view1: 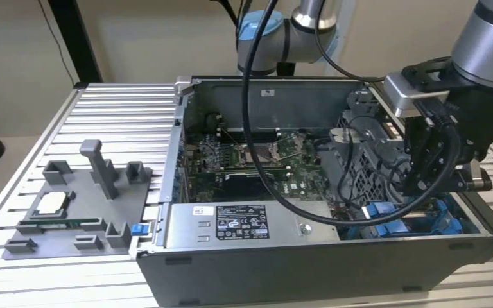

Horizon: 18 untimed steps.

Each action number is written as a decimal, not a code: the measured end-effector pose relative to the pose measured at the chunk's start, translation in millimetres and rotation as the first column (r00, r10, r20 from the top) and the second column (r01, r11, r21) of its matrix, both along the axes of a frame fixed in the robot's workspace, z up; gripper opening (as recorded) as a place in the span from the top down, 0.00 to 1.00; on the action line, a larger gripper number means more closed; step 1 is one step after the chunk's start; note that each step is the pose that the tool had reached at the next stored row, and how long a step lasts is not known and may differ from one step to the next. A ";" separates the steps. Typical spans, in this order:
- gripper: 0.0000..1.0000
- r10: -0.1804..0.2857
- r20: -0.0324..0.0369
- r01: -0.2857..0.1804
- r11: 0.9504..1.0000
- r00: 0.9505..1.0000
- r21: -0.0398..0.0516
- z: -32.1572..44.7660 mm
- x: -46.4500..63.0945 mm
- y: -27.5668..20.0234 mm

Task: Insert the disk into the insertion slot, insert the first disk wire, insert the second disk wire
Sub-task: 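Insert the second disk wire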

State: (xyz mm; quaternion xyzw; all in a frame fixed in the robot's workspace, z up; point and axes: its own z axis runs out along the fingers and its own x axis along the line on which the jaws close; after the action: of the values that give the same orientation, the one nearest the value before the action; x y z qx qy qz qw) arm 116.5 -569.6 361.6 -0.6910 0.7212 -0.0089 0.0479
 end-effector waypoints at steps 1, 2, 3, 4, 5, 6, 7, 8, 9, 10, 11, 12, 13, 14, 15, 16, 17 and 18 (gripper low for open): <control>1.00 0.000 0.000 0.000 1.000 1.000 0.000 -1.1 0.1 -0.1; 1.00 0.000 0.000 0.000 1.000 1.000 0.000 -2.2 0.4 -0.3; 1.00 0.000 0.000 0.000 1.000 1.000 0.000 -3.3 0.9 -0.3; 1.00 0.000 0.000 0.000 1.000 1.000 0.000 -4.2 1.6 -0.4; 1.00 0.000 0.000 0.000 1.000 1.000 0.000 -5.0 2.4 -0.5; 1.00 0.000 0.000 0.000 1.000 1.000 -0.001 -5.6 3.3 -0.6; 1.00 0.000 0.000 0.000 1.000 1.000 -0.001 -6.3 4.2 -0.7; 1.00 0.000 0.000 0.000 1.000 1.000 -0.001 -6.8 5.0 -0.9; 1.00 0.000 0.000 0.000 1.000 1.000 -0.001 -7.6 5.8 -1.1; 1.00 0.000 0.000 0.000 1.000 1.000 0.000 -8.5 6.4 -1.3; 1.00 0.000 0.000 0.000 1.000 1.000 0.000 -9.4 6.8 -1.5; 1.00 0.000 0.000 0.000 1.000 1.000 0.000 -10.3 6.9 -1.6; 1.00 0.000 0.000 0.000 1.000 1.000 0.000 -10.9 7.0 -1.6; 1.00 0.000 0.001 0.000 1.000 1.000 -0.001 -11.4 7.2 -1.6; 1.00 0.000 0.001 0.000 1.000 1.000 -0.001 -11.9 7.4 -1.6; 1.00 0.000 0.002 0.000 1.000 1.000 -0.001 -12.5 7.4 -1.6; 1.00 0.000 0.002 0.000 1.000 1.000 -0.001 -13.0 7.6 -1.6; 1.00 0.000 0.003 0.000 1.000 1.000 0.000 -13.6 7.9 -1.6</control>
State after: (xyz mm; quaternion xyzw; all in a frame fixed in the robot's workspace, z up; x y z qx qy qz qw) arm 124.3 -571.2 348.0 -0.6910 0.7211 -0.0100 0.0488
